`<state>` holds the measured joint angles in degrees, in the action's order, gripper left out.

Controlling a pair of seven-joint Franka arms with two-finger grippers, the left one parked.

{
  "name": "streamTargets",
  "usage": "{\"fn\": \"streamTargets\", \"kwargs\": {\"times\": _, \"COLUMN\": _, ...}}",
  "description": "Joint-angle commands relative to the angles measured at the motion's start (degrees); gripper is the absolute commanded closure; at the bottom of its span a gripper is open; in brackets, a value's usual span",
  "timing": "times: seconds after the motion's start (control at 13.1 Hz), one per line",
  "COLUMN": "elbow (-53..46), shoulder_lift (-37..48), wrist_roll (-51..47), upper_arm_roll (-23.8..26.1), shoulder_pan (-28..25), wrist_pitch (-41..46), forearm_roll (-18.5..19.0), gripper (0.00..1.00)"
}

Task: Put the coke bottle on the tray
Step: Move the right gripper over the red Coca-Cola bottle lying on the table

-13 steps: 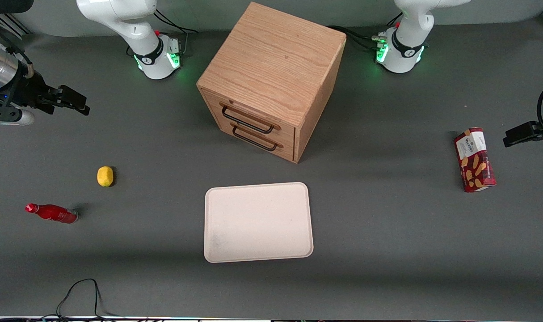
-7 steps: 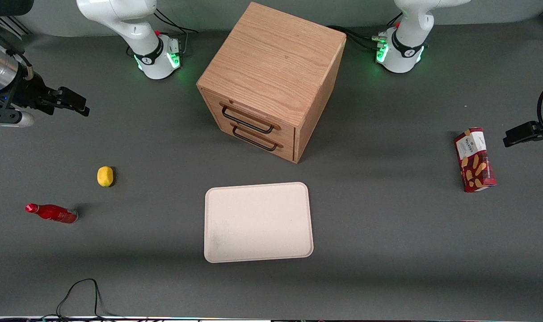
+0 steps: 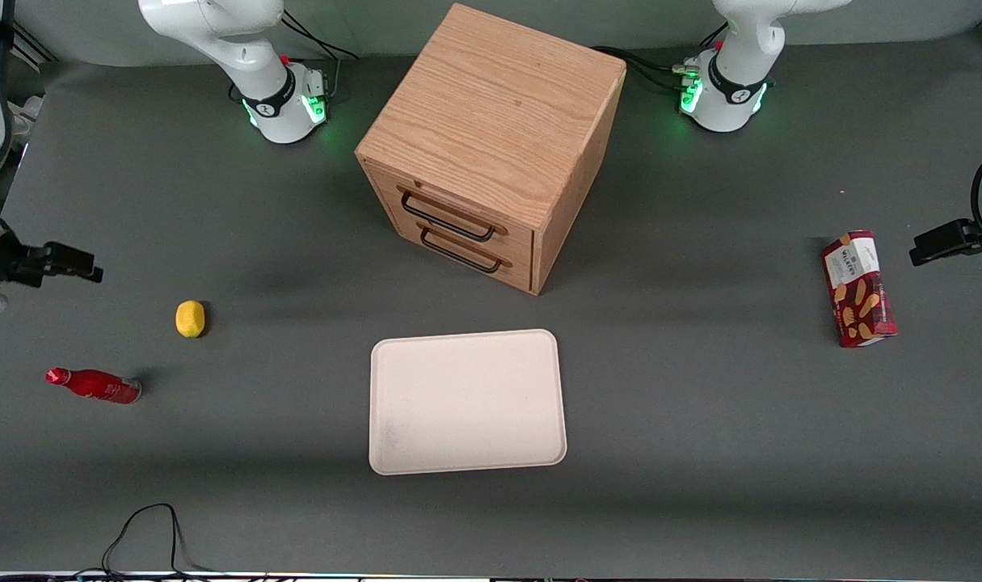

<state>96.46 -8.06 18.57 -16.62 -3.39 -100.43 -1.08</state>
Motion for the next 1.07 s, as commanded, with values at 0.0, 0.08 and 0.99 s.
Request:
{"fn": "streamTargets", "kwargs": {"times": 0.0, "elbow": -2.2, "shoulder_lift": -6.0, "wrist_roll": 9.7, "upper_arm_roll": -4.8, "shoulder_pan": -0.2, "wrist_pitch": -4.3, "forearm_roll": 0.2, "gripper": 0.0}}
{"fn": "streamTargets", "kwargs": {"times": 0.08, "elbow": -2.2, "shoulder_lift": -8.0, "wrist_roll": 12.9, "upper_arm_roll": -6.5, "shoulder_pan": -0.1, "wrist_pitch": -6.7, "forearm_roll": 0.0, "gripper": 0.0}}
{"fn": "streamTargets", "kwargs": {"times": 0.99, "elbow": -10.8, "shoulder_lift": -27.9, "wrist_roll": 33.8, "upper_arm_roll": -14.5, "shoulder_pan": 1.1, "wrist_pitch": -18.4, "forearm_roll": -19.3, "gripper": 0.0}}
